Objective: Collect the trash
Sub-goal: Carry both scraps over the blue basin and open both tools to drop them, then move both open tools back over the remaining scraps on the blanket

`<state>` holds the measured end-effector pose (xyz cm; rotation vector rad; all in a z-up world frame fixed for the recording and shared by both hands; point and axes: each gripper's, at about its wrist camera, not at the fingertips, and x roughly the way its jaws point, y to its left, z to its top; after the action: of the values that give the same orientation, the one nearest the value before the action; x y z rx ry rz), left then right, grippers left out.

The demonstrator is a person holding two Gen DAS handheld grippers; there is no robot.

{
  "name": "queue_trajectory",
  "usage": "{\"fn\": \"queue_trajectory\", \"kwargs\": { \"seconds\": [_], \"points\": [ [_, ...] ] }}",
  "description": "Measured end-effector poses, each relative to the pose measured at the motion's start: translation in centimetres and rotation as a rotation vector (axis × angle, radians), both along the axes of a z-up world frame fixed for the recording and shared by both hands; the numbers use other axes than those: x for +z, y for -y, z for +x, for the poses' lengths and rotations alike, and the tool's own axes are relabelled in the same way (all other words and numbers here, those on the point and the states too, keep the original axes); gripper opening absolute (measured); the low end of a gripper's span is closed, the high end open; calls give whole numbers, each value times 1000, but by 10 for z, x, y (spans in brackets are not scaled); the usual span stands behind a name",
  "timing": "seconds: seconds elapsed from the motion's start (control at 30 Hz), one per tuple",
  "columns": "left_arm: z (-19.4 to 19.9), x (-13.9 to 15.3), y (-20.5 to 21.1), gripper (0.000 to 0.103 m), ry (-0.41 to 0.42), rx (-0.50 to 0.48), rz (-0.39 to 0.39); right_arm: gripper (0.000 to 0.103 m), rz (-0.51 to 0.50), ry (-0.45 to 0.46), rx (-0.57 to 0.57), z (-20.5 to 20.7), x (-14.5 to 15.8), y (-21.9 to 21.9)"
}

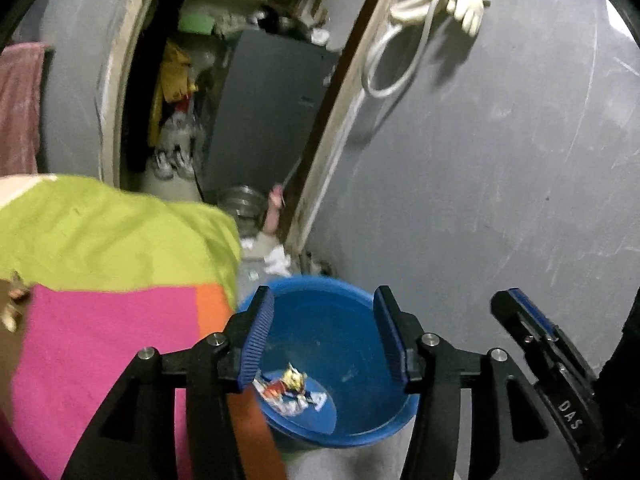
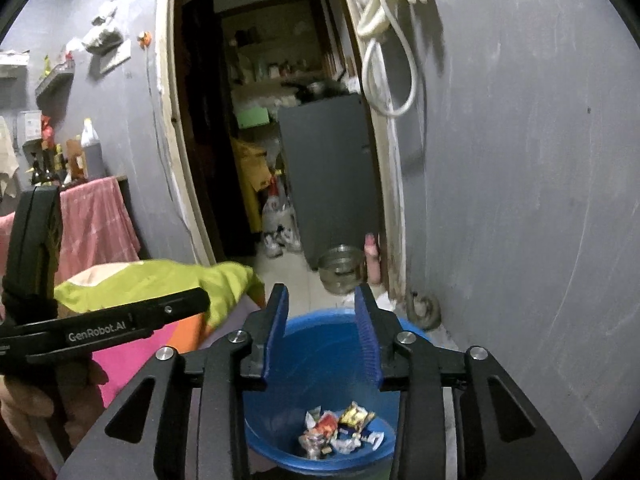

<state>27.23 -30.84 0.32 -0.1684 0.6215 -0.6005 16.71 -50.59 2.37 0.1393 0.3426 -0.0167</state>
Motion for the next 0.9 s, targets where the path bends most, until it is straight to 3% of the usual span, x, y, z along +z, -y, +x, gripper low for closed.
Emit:
{"fn": "queue_trajectory", "kwargs": {
  "seconds": [0.1, 0.17, 0.27, 0.33, 0.43, 0.53, 0.9],
  "points": [
    [-10, 19, -23, 60, 63, 36, -16, 45, -22, 58, 10, -6, 18, -13],
    [-16, 32, -42, 64, 107, 64, -26, 53, -32, 103, 18, -10, 30, -24],
    [-25, 50, -73, 78, 171, 114, -38, 64, -38, 171, 30, -15, 46, -41],
    [-31, 61, -91, 85, 216, 144, -42, 77, -45, 221, 37, -19, 55, -56],
    [-41, 73, -121, 96, 273, 192, -42, 86, -59, 274, 53, -20, 66, -78],
    [-52, 83, -155, 99, 322, 242, -51, 100, -57, 318, 78, -20, 75, -101],
    [-73, 80, -232, 101, 418, 353, 3, 103, -52, 411, 164, -17, 78, -178]
  ]
}}
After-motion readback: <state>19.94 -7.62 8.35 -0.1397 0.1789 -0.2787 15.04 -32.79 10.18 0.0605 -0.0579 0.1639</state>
